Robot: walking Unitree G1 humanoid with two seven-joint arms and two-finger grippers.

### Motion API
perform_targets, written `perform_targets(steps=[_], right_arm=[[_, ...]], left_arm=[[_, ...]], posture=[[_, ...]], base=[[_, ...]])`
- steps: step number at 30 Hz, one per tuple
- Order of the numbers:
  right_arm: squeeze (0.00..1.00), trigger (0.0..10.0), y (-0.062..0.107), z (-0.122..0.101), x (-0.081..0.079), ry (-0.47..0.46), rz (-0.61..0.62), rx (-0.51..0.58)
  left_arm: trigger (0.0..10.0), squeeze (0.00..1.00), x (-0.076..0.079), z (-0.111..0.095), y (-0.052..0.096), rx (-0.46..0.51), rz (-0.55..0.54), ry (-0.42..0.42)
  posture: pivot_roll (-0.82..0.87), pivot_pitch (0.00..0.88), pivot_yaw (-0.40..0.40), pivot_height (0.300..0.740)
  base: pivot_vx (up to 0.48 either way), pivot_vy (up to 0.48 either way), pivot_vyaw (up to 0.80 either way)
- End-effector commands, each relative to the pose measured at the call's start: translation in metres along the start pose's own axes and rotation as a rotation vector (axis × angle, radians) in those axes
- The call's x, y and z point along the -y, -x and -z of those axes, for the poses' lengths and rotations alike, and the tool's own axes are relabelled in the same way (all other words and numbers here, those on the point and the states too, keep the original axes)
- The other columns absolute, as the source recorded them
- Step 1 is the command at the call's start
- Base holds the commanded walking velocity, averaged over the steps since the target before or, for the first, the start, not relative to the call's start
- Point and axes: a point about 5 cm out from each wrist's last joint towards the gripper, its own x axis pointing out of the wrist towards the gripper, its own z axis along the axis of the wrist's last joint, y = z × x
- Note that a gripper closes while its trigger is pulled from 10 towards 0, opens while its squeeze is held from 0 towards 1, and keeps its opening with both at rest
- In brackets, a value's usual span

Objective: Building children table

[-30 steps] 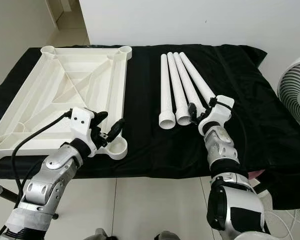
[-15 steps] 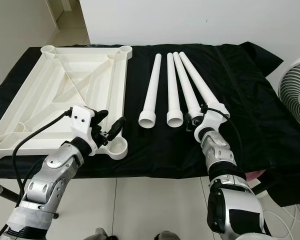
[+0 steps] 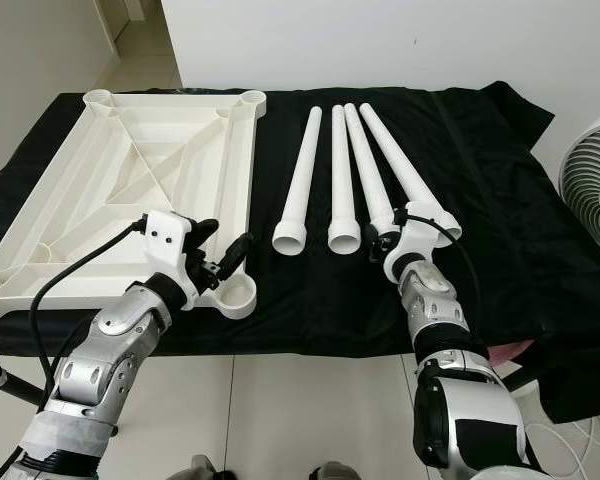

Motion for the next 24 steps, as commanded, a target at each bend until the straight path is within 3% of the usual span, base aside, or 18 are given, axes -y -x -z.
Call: perform_targets(steps=[1,6,10,11,12,16,21,22,24], right_arm=[[0.00,0.0,0.000,0.002,-0.005,-0.006,-0.034,-0.006],[0.00,0.0,0.001,0.003,-0.010,-0.010,-0.080,-0.005],[0.00,0.0,0.004,-0.006,-0.016,0.011,-0.105,0.125],[0.00,2.7,0.005,-0.009,-0.018,0.044,-0.098,0.171],[0.00,10.0,0.007,-0.011,-0.019,0.062,-0.084,0.207],[0.00,10.0,0.009,-0.016,-0.022,0.081,-0.076,0.264],[0.00,10.0,0.017,-0.022,-0.031,0.107,-0.131,0.362],[0.00,10.0,0.019,-0.023,-0.035,0.115,-0.157,0.389],[0.00,10.0,0.020,-0.024,-0.038,0.115,-0.171,0.401]], left_arm=[[10.0,0.00,0.000,0.000,-0.003,-0.005,-0.005,0.012],[10.0,0.00,0.006,-0.003,-0.007,0.002,0.042,0.040],[10.0,0.00,0.016,-0.007,-0.013,0.017,0.127,0.070],[10.0,0.00,0.020,-0.008,-0.015,0.020,0.154,0.078],[10.0,0.00,0.023,-0.009,-0.018,0.019,0.181,0.085],[10.0,0.00,0.029,-0.010,-0.023,0.011,0.230,0.093],[10.0,0.00,0.044,-0.017,-0.030,0.017,0.372,0.107],[10.0,0.44,0.046,-0.021,-0.032,0.020,0.400,0.150],[10.0,0.44,0.047,-0.023,-0.033,0.021,0.409,0.173]], posture=[[-0.12,0.037,0.047,0.740],[-0.12,0.032,0.048,0.740],[-0.13,0.021,0.050,0.740],[-0.13,0.020,0.050,0.740],[-0.13,0.020,0.050,0.740],[-0.13,0.026,0.048,0.740],[-0.13,0.034,0.048,0.740],[-0.13,0.036,0.053,0.740],[-0.13,0.036,0.053,0.740]], base=[[0.000,0.000,0.00],[0.000,0.000,0.00],[0.000,0.000,0.00],[0.000,0.000,0.00],[0.000,0.000,0.00],[0.000,0.000,0.00],[0.000,0.000,0.00],[0.000,0.000,0.00],[0.000,0.000,0.00]])
